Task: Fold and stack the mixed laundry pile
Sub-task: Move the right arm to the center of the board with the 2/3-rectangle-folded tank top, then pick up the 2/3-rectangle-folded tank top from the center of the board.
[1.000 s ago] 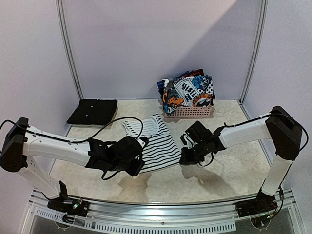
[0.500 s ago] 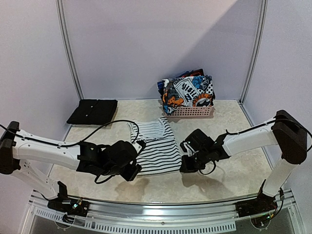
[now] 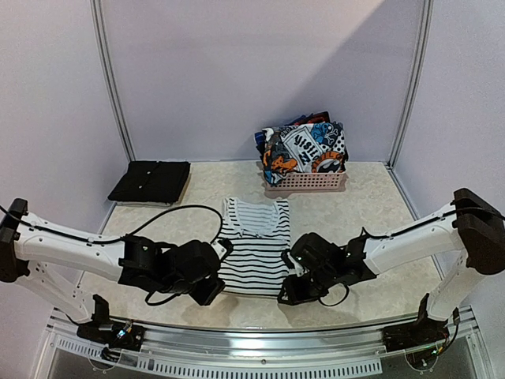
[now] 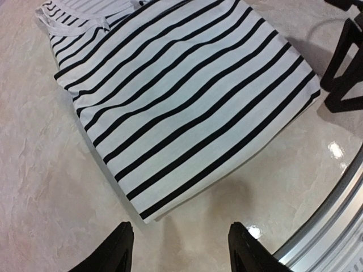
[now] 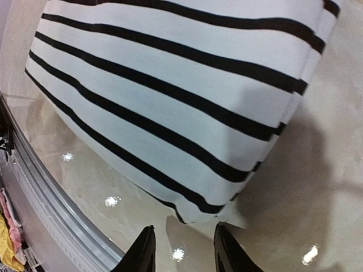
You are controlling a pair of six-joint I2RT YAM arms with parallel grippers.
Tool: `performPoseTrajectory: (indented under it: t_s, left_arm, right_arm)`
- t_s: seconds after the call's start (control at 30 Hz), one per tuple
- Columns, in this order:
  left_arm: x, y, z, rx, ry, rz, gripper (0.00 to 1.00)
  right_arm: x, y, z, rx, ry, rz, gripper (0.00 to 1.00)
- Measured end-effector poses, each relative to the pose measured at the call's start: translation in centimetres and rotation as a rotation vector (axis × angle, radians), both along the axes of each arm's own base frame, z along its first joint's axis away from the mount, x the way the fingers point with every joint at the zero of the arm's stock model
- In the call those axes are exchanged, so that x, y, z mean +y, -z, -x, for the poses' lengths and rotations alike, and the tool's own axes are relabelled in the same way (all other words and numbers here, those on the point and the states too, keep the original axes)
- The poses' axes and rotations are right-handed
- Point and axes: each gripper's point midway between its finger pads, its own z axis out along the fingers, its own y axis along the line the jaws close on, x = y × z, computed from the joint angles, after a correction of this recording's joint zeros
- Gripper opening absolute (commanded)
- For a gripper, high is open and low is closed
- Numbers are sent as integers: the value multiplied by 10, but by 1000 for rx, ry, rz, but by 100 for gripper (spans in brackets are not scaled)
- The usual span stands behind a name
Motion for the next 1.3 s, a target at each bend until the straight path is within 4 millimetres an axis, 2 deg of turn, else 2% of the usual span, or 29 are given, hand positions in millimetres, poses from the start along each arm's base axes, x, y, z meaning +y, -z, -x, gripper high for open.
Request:
performPoseTrajectory:
  t_s: [0.13, 0.27, 0.47, 0.77, 1.0, 1.17, 1.3]
  left_arm:
    - [9, 7, 6, 15, -21, -3, 59]
    - [21, 16, 10, 25, -50, 17, 59]
    - [32, 18, 9, 22, -92, 88, 59]
    - [34, 33, -5, 107, -159, 190, 56]
    - [31, 44, -12, 167, -179, 237, 53]
    - [30, 45, -16, 184, -187, 266, 48]
    - [33, 55, -19, 210, -207, 261, 46]
  right_arm:
    - [-14, -2, 0, -18, 30, 16, 45]
    - [-29, -5, 2, -34, 55, 20, 47]
    - [-35, -7, 6, -42, 72, -23, 47]
    - [-23, -11, 1, -52, 104, -121, 47]
    - [-11, -4, -5, -54, 112, -136, 46]
    - [-1, -3, -12, -61, 115, -150, 39]
    - [0, -1, -15, -66, 119, -142, 33]
